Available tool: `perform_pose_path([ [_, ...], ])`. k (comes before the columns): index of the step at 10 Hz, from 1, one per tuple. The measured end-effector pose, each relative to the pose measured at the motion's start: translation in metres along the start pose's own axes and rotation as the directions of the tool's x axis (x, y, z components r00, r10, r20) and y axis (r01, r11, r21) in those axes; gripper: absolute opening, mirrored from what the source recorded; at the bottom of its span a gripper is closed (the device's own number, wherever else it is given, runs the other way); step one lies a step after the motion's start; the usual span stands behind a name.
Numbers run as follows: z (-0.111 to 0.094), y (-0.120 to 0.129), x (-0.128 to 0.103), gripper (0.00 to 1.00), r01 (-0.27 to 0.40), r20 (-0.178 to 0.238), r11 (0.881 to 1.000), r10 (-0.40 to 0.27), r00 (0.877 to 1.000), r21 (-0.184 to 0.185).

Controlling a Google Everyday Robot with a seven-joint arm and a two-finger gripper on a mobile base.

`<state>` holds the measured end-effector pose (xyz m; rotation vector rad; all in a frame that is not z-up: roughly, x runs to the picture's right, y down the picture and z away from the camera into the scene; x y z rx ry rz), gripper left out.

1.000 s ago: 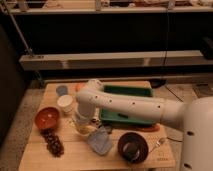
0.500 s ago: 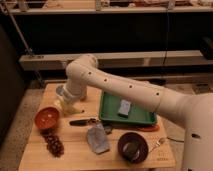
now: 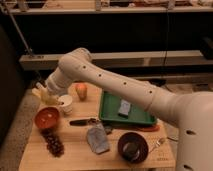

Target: Place banana in red bowl

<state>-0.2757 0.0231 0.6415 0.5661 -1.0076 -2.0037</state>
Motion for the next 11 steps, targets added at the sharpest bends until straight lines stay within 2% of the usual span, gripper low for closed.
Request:
perform_pose_path([
  [1, 0.011, 0.000, 0.002, 0.00, 0.002, -0.012, 1.000, -0.002, 1.000, 0.016],
  [4, 0.069, 0.003, -0.009, 0.00, 0.022, -0.047, 0.998, -0.020, 0.999, 0.053],
  [5, 0.100, 0.009, -0.018, 0.00, 0.025, -0.056, 0.998, -0.022, 0.998, 0.064],
  [7, 0.143, 0.014, -0.030, 0.01, 0.032, -0.054, 0.997, -0.028, 0.998, 0.074],
  [8, 0.161, 0.017, -0.033, 0.08, 0.033, -0.040, 0.997, -0.030, 0.999, 0.073],
  [9, 0.180, 0.015, -0.034, 0.21, 0.053, -0.019, 0.996, -0.052, 0.998, 0.065],
  [11, 0.187, 0.016, -0.033, 0.40, 0.069, 0.001, 0.997, -0.069, 0.998, 0.022],
])
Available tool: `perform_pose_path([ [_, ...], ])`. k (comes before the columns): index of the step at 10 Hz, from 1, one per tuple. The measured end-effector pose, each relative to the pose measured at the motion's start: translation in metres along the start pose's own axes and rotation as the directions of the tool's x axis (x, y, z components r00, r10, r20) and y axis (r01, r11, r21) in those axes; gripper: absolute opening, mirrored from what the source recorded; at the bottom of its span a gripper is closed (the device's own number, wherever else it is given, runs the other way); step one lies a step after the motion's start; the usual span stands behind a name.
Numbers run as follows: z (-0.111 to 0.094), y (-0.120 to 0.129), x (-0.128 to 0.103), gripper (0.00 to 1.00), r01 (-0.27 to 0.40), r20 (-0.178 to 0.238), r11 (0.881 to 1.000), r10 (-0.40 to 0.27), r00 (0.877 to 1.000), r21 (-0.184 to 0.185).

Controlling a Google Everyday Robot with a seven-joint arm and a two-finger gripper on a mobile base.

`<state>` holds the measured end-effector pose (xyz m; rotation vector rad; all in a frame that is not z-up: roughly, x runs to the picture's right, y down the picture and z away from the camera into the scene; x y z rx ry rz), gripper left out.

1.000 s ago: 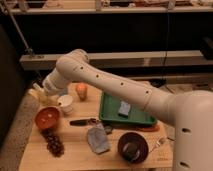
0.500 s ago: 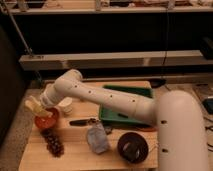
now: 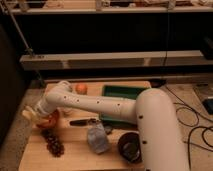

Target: Place banana in red bowl

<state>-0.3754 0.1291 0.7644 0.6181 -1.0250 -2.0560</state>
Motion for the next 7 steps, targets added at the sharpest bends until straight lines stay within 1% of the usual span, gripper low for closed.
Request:
perform_pose_path([
  [1, 0.002, 0.000, 0.001, 0.52, 0.002, 0.012, 1.000, -0.002, 1.000, -0.018],
  [3, -0.001, 0.006, 0.000, 0.68, -0.006, 0.020, 0.999, 0.007, 1.000, -0.042],
  [4, -0.004, 0.010, -0.001, 0.77, -0.010, 0.022, 0.999, 0.011, 1.000, -0.053],
  [5, -0.008, 0.012, -0.001, 0.80, -0.009, 0.019, 0.998, 0.010, 1.000, -0.057],
  [6, -0.013, 0.014, -0.001, 0.80, -0.006, 0.017, 0.998, 0.007, 1.000, -0.061],
  [7, -0.017, 0.017, -0.003, 0.80, -0.010, 0.012, 0.998, 0.011, 1.000, -0.057],
])
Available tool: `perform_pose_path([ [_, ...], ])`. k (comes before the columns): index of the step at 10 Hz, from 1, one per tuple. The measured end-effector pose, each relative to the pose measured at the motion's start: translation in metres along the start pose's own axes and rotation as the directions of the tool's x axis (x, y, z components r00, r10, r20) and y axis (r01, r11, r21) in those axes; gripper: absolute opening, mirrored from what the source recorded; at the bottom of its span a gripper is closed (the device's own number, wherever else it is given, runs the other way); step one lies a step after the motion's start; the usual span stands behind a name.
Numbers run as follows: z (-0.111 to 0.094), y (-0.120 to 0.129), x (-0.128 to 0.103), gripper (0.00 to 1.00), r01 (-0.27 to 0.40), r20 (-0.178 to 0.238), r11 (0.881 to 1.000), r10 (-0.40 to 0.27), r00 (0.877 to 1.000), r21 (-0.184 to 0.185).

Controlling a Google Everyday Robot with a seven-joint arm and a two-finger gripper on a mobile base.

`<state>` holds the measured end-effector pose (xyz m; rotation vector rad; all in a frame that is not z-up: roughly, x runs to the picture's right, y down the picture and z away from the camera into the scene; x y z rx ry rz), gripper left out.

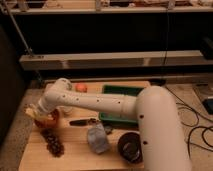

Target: Place banana in red bowl

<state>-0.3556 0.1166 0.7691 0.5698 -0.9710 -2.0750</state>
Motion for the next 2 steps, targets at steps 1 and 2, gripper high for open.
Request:
perform_pose_path([
  [1, -0.0005, 0.0003, -0.0001, 0.80, 0.000, -0.001, 1.000, 0.000, 1.000, 0.000],
  [2, 0.0009, -0.0018, 0.0003, 0.80, 0.003, 0.000, 1.000, -0.003, 1.000, 0.002],
])
